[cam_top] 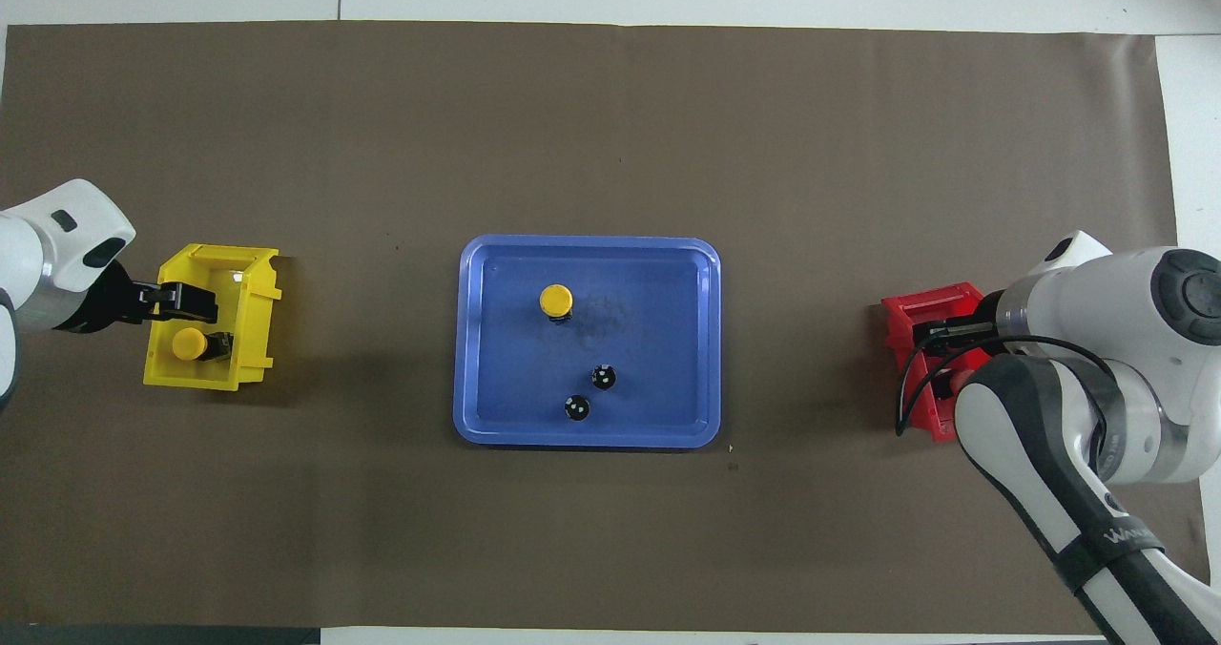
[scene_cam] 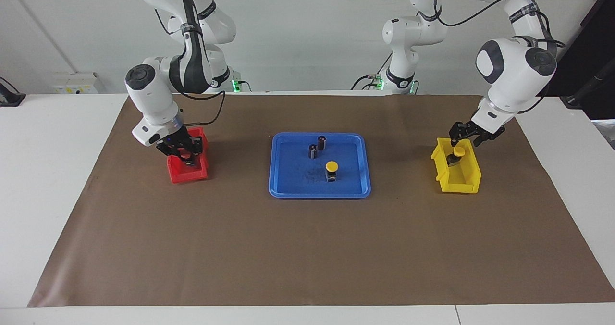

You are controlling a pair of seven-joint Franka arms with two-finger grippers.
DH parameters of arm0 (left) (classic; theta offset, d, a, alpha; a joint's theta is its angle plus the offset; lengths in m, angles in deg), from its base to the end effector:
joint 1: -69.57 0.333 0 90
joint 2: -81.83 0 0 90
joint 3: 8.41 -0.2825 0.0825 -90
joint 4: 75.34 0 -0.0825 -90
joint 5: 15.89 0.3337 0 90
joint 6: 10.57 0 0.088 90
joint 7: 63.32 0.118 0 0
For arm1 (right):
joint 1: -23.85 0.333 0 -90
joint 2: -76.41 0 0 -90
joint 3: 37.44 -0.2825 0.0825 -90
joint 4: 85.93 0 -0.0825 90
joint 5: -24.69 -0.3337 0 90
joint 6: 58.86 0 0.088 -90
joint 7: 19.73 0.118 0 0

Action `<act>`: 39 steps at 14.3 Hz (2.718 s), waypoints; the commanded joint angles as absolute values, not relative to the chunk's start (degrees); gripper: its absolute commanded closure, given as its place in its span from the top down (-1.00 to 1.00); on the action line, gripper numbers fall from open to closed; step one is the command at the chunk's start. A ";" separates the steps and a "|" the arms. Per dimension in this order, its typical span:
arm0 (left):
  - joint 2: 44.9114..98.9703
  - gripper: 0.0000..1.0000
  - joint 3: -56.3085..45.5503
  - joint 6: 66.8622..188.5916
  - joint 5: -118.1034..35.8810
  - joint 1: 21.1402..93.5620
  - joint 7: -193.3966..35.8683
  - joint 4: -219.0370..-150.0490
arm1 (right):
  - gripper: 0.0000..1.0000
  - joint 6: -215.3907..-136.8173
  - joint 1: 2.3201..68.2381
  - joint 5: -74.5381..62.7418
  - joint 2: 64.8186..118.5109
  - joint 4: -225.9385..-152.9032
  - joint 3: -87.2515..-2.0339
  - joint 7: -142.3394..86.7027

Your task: Sort red and yellow buttons by color

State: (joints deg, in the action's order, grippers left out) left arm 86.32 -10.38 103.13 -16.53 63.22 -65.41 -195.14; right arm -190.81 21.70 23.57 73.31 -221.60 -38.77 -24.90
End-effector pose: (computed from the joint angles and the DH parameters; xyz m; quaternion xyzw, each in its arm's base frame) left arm 0.4803 -0.0374 0.4326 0.9997 -0.0177 -0.0144 0.0056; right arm 0.4553 -0.0060 0.3356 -0.9995 -0.0314 0.0051 0.0069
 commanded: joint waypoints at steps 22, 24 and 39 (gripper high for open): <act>63.11 0.75 -10.87 115.29 -18.87 28.44 -112.36 -179.41 | 0.98 -177.89 20.43 22.93 73.69 -209.53 -39.46 -29.23; 63.02 0.54 -10.87 116.25 -18.79 28.44 -112.98 -179.49 | 1.00 -170.96 20.95 22.93 73.25 -203.57 -39.55 -28.53; 64.41 -0.97 -11.48 107.24 -18.44 29.66 -112.81 -174.24 | 1.00 -143.58 19.00 24.16 75.27 -175.49 -37.20 -25.09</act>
